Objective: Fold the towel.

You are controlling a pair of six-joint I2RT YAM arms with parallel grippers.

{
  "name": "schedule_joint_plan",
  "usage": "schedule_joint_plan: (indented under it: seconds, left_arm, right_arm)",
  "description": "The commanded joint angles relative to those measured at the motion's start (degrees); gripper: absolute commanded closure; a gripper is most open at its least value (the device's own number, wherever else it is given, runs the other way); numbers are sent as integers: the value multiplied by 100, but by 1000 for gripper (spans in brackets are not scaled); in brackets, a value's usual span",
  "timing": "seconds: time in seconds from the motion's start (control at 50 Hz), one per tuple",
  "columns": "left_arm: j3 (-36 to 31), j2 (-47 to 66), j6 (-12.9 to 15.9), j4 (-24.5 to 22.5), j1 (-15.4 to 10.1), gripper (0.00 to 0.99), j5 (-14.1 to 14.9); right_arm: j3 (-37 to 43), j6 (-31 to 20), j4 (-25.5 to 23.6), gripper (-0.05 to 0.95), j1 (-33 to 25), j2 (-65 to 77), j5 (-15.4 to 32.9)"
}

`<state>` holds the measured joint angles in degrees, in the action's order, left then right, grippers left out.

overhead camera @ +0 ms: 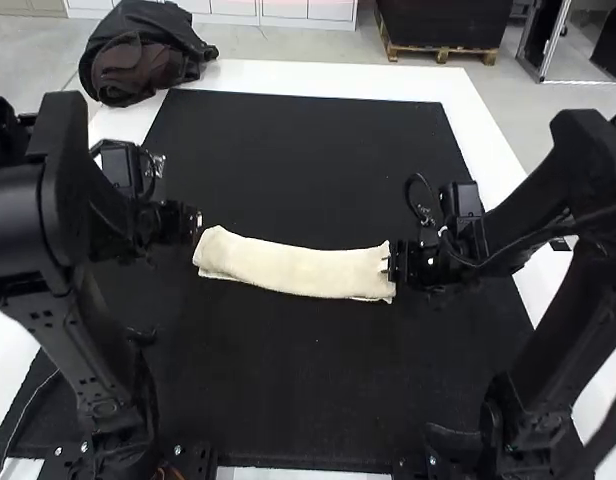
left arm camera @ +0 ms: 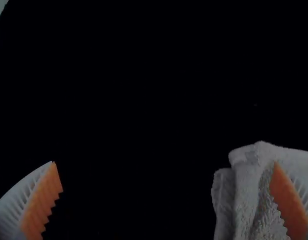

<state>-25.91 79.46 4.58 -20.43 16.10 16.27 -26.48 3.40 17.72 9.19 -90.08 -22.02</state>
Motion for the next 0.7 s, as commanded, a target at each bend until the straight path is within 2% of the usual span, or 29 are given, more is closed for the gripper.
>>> schedule_joint_plan:
  seconds: [0.0,0.14,0.68]
  left_arm:
    - [-186,-212,-141,56,7,26,-19]
    - [-186,-344,-150,188,7,26,-19]
    - [-151,-880,-221,540,7,28,-28]
  right_arm:
    - [-244,-15,118,138,92,-62,110]
    - [-296,-15,294,139,136,-194,172]
    - [-481,-23,435,139,303,-765,225]
